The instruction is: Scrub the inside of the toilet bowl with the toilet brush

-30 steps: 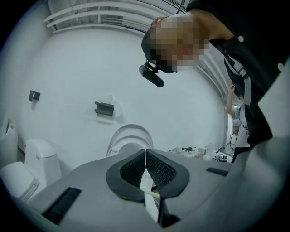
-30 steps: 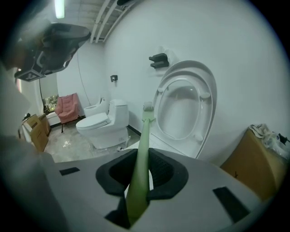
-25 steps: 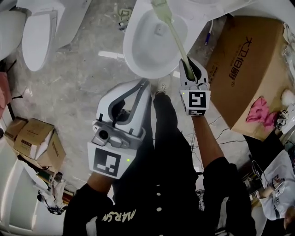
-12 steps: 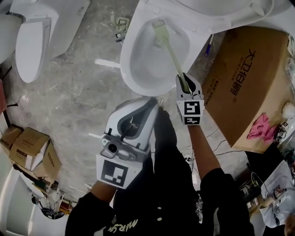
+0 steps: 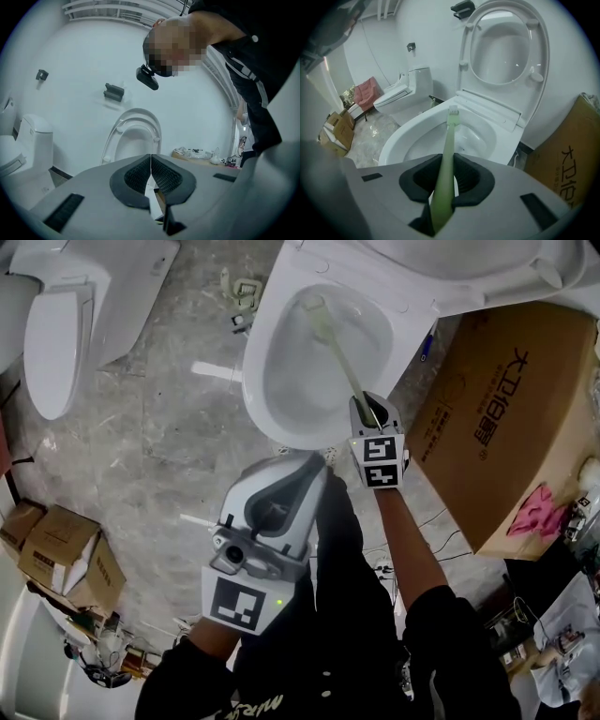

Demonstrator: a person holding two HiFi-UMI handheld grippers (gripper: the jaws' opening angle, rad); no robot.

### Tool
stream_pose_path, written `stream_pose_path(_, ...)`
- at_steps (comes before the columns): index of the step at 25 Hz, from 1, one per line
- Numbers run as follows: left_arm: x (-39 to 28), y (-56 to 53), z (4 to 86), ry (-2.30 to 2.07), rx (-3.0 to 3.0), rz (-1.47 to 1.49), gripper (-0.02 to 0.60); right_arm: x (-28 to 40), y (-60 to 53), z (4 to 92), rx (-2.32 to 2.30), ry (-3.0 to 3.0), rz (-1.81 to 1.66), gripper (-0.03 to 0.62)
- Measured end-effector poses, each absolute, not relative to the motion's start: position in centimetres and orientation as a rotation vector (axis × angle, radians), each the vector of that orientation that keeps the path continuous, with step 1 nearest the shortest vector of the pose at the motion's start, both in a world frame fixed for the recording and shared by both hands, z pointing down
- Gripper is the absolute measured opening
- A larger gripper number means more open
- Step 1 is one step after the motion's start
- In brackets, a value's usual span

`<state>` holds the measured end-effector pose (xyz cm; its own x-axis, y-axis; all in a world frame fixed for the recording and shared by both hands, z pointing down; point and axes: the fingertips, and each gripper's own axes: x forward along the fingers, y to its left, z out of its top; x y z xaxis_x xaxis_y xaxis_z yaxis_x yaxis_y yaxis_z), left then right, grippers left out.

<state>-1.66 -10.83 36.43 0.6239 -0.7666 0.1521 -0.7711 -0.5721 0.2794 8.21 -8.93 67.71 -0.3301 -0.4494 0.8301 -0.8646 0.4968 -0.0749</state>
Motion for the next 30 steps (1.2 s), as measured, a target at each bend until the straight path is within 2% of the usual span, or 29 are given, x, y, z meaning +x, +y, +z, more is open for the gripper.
stream_pose_path(17,-1.4,-11.3,39.4,-1.239,2.49,0.016,0.026,6.8,-10.9,73.4,0.972,-1.788,0.826,0.084)
stream_pose_path(30,-2.6,-11.0,39.9,-1.249,2.476,0.028,0.026,6.4,-12.8,74.6,0.91,-1.767,0.741,0.084)
